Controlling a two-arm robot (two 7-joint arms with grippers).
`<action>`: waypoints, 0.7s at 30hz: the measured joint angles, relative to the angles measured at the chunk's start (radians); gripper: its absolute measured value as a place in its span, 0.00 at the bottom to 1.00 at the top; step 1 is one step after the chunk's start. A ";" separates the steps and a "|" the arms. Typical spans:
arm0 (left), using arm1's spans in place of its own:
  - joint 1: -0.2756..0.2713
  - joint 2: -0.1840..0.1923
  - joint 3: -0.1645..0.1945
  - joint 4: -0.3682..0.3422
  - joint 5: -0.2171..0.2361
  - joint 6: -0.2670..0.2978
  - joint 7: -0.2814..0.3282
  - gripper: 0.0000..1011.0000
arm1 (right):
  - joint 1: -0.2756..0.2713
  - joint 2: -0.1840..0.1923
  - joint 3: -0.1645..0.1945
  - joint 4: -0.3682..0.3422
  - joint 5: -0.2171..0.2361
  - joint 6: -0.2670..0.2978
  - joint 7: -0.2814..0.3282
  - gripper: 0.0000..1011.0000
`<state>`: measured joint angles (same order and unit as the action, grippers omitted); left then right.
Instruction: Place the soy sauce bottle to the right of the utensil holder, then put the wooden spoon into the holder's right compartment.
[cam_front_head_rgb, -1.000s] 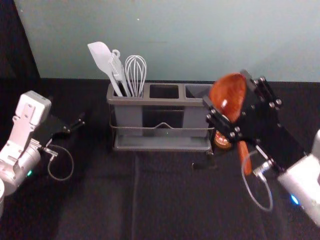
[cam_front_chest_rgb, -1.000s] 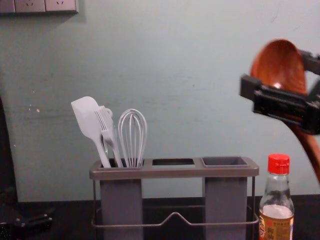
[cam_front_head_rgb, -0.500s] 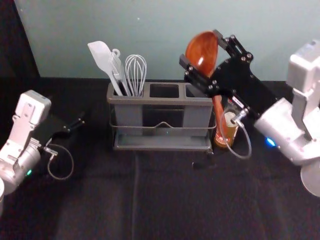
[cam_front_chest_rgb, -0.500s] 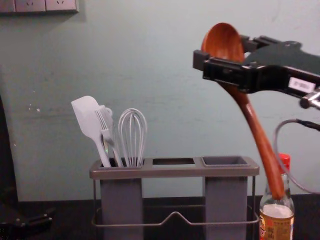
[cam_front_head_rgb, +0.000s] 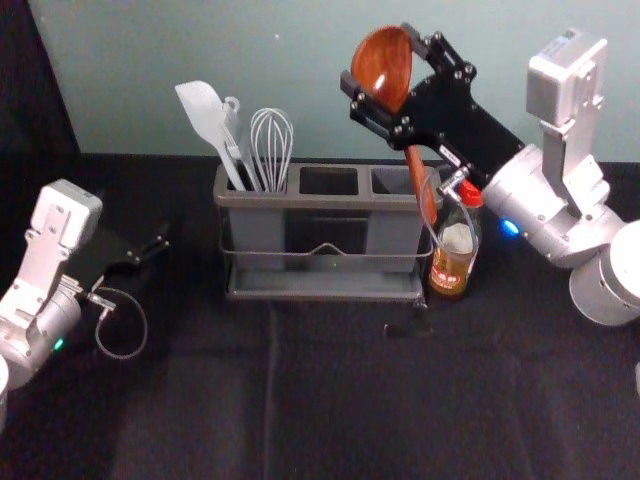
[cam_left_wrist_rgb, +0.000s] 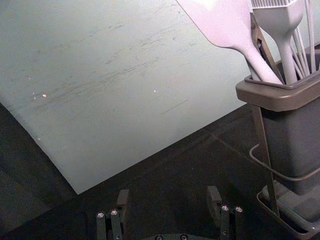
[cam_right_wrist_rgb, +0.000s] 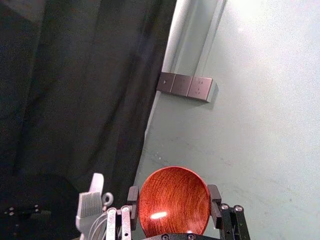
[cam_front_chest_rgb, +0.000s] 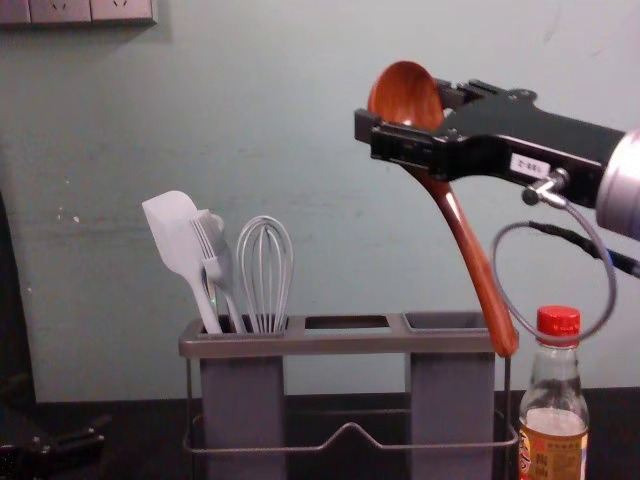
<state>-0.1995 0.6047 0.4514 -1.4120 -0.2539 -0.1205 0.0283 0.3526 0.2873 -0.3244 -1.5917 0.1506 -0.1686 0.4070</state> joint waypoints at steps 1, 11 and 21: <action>0.000 0.000 0.000 0.000 0.000 0.000 0.000 0.99 | 0.008 -0.001 -0.003 0.008 0.000 -0.004 0.001 0.83; 0.000 0.000 0.000 0.000 0.000 0.000 0.000 0.99 | 0.099 -0.034 -0.029 0.125 -0.011 -0.095 -0.005 0.83; 0.000 0.000 0.000 0.000 0.000 0.000 0.000 0.99 | 0.142 -0.084 -0.032 0.246 -0.034 -0.223 -0.031 0.83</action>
<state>-0.1995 0.6047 0.4514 -1.4120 -0.2539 -0.1205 0.0283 0.4943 0.2035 -0.3563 -1.3460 0.1169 -0.3915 0.3762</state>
